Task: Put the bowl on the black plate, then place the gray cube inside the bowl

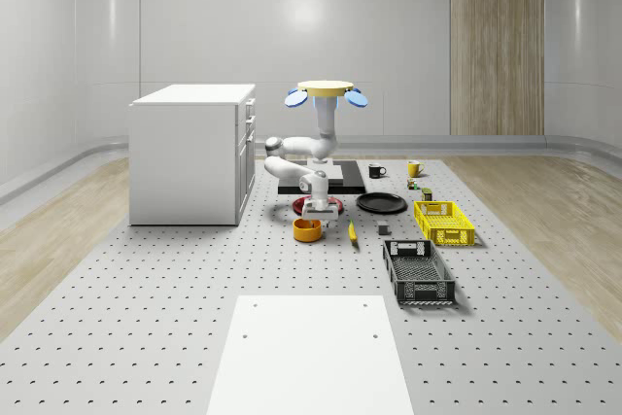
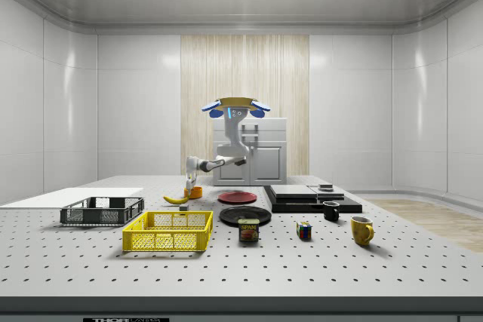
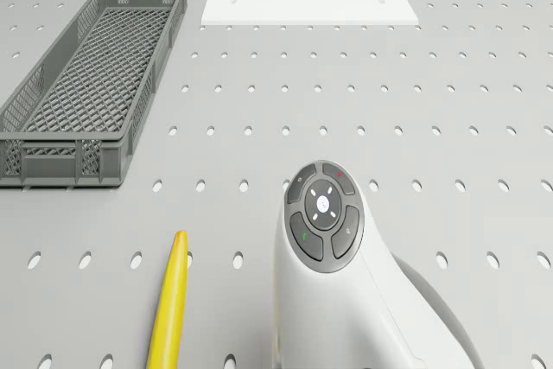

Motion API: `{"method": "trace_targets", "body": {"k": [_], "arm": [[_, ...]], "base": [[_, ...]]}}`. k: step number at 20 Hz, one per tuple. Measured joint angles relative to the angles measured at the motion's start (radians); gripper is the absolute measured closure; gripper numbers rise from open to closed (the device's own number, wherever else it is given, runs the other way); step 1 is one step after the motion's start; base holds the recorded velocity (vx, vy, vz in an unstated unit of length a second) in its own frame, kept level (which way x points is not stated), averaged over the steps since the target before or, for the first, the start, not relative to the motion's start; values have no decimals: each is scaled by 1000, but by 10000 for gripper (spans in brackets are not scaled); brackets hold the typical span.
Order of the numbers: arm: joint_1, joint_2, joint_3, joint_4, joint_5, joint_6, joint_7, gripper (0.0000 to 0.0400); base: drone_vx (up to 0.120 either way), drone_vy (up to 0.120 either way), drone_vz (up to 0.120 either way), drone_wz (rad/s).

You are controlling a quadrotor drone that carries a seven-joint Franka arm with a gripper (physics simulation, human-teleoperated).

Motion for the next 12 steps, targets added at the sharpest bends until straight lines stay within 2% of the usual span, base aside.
{"method": "trace_targets", "body": {"k": [2,5,8,12], "arm": [[-1,0,0,0,0,0,1,198],[-2,0,0,0,0,0,2,252],[-2,0,0,0,0,0,2,277],[-1,0,9,-4,8,-4,3,292]], "base": [[0,0,0,0],[0,0,0,0],[0,0,0,0],[0,0,0,0]]}}
